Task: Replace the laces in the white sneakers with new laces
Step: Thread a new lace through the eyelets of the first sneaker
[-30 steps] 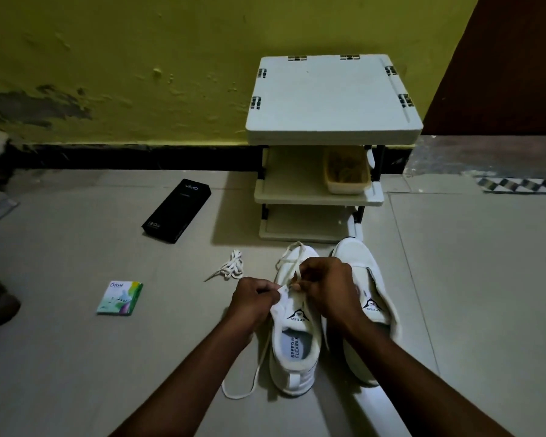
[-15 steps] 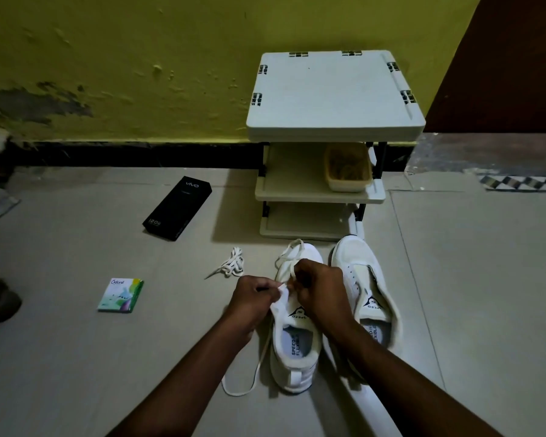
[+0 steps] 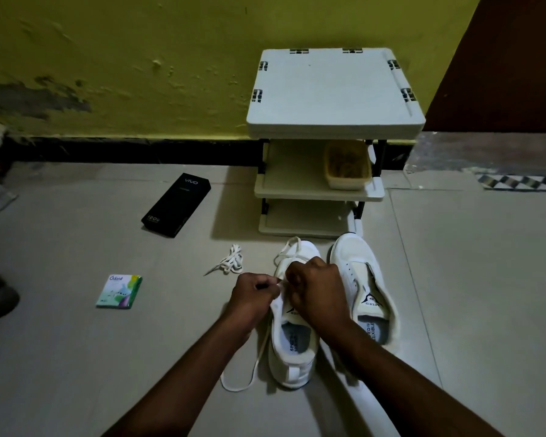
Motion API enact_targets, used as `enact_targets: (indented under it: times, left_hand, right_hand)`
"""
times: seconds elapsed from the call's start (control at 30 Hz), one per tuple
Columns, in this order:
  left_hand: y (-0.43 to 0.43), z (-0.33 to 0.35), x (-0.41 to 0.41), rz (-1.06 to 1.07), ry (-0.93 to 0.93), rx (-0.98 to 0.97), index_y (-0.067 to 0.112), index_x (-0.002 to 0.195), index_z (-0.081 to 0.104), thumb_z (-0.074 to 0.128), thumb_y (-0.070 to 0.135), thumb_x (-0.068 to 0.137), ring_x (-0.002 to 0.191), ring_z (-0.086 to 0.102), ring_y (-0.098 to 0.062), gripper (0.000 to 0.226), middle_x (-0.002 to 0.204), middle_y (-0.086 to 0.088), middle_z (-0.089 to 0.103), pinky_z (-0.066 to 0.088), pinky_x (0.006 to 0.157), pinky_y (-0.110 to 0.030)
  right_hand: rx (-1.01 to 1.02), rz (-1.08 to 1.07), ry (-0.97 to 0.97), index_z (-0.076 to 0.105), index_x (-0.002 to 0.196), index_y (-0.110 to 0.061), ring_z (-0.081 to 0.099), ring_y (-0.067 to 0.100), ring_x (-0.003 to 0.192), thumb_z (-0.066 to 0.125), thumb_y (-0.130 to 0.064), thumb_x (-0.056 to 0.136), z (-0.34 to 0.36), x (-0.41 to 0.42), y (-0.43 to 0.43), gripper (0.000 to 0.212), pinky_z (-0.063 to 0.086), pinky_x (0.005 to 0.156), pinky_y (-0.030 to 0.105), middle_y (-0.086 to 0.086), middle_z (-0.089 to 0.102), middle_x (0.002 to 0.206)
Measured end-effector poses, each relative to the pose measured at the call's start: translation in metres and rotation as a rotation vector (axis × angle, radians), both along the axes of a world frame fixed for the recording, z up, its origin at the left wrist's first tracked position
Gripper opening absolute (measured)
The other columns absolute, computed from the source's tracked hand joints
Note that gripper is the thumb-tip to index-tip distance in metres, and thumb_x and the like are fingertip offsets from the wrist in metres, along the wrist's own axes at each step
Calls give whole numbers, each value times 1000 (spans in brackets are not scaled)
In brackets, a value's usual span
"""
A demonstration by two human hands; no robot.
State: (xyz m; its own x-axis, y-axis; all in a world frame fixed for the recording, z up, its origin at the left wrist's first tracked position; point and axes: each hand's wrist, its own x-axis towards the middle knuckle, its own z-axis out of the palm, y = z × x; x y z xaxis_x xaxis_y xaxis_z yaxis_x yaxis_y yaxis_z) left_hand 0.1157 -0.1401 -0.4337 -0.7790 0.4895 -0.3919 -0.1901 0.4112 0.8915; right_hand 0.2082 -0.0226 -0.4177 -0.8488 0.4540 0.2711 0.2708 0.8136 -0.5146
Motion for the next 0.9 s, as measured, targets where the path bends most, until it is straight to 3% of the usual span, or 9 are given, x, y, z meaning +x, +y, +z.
enact_targets:
  times: [0.17,0.23,0.33,0.4,0.5,0.6,0.73,0.83,0.9]
  left_hand:
    - [-1,4,2,-31,9,10,3,100,79,64,-4,90,94,74,-25,20,95,-11,78,56,90,-35]
    - [0,5,3,-18,-23,23,6,96,80,61,-6,89,94,74,-26,23,91,-8,79,56,90,-37]
    - [3,8,0,-1,-154,51,11,84,74,59,-2,92,78,69,-17,22,72,6,75,55,78,-29]
    - [5,7,0,26,-186,55,10,83,73,62,1,92,72,67,-15,17,70,4,74,54,73,-26]
    - [6,-1,-1,112,-155,21,4,85,76,70,-1,86,75,70,-21,8,80,-12,76,56,74,-29]
    - [11,-4,-3,121,-133,-10,2,85,74,71,-5,86,75,68,-23,8,79,-12,74,54,68,-25]
    - [21,-4,-4,22,38,-151,10,83,67,64,3,91,88,68,-24,12,86,-6,71,53,81,-30]
    - [20,-2,0,40,102,-144,11,82,59,56,0,92,77,60,-16,15,79,0,64,45,62,-15]
    - [19,-1,3,107,86,-99,10,80,56,50,-3,92,68,56,-13,19,75,1,64,42,56,-16]
  right_hand:
    - [-346,-153,-35,69,76,-23,66,12,62,74,-30,73,-12,-3,3,8,56,62,34,-7,71,69]
    - [-338,-149,-48,68,75,-24,66,11,62,76,-33,74,-14,-4,4,12,55,62,34,-7,72,69]
    - [-304,-164,-63,65,72,-27,65,14,64,73,-27,76,-15,-6,6,9,55,61,37,-6,71,68]
    - [-296,-169,-78,65,74,-29,66,14,66,68,-26,77,-16,-7,6,5,55,62,37,-7,71,70]
    - [-293,-172,-86,67,80,-28,67,14,70,70,-26,78,-15,-6,4,4,56,64,36,-7,72,74]
    - [-296,-190,-82,67,81,-26,66,14,72,73,-20,80,-14,-5,3,9,56,65,37,-7,72,76]
    - [-321,-219,-49,64,87,-22,63,22,80,70,-20,77,-5,3,-8,12,54,70,42,-1,68,84]
    - [-243,-230,-76,63,91,-14,57,28,90,59,-25,71,-3,19,-25,23,50,77,42,7,58,96]
    - [-205,-201,-74,62,93,-11,54,26,94,58,-18,73,-8,32,-35,21,48,81,38,7,52,104]
